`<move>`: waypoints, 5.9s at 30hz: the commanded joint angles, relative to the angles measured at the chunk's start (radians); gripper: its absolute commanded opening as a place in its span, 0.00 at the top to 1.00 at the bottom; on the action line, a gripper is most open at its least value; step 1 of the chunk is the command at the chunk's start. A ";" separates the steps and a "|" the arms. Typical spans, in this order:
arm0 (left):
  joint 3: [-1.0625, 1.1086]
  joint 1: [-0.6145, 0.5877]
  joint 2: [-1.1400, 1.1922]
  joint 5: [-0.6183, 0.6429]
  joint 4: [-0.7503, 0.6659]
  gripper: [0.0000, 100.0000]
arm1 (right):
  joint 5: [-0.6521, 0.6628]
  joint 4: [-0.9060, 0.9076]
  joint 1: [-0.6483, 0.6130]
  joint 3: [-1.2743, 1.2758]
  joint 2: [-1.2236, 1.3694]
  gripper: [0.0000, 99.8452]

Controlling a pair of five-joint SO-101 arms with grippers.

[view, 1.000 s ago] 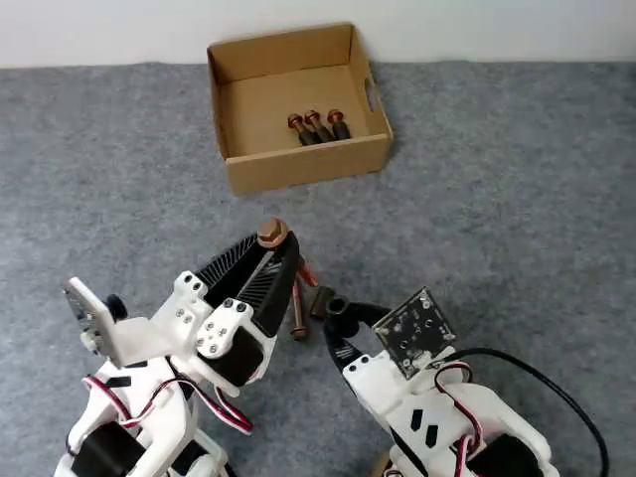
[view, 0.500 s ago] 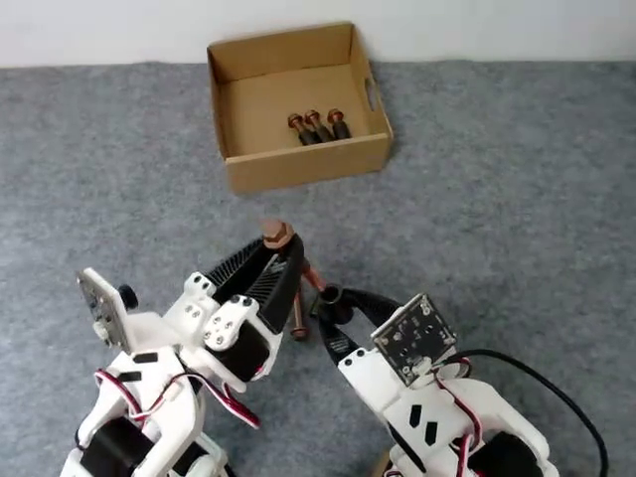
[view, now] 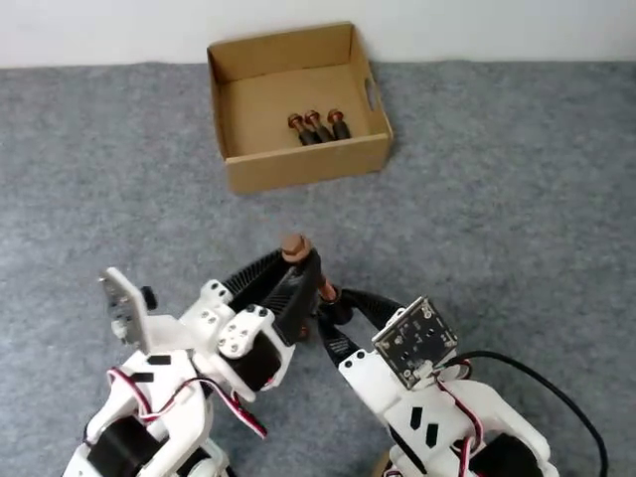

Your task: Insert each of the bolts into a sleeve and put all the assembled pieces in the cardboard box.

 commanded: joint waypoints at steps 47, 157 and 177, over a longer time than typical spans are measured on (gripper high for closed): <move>0.094 -0.499 -0.006 -0.543 0.423 1.00 | -0.249 -0.015 0.372 -0.137 0.269 0.99; 0.536 -0.707 -0.005 -0.331 0.135 1.00 | -0.503 0.532 0.128 -1.247 1.995 0.78; 0.536 -0.707 -0.005 -0.331 0.133 1.00 | -0.539 0.214 0.093 -1.028 2.032 0.78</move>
